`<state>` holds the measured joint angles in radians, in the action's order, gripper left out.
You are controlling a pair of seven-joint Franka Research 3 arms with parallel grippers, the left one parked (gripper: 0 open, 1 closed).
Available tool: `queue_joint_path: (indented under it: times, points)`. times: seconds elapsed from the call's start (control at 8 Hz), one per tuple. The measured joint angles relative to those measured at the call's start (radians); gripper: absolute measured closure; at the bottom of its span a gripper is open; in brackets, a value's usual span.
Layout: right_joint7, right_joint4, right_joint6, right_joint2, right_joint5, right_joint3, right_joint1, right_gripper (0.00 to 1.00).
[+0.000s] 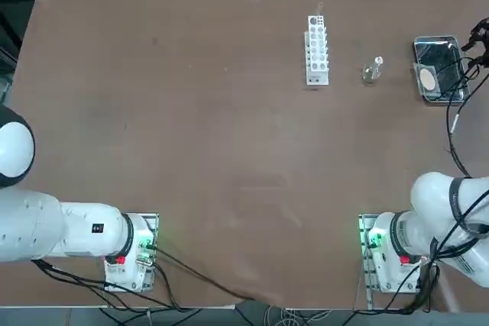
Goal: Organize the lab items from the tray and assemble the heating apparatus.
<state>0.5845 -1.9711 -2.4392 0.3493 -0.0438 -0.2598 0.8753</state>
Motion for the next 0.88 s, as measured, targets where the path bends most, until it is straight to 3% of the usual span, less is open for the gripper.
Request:
queue_joint_path:
  times: [0.88]
  points:
    - [-0.002, -0.026, -0.048, 0.014, 0.0, 0.0, 0.0, 0.52]
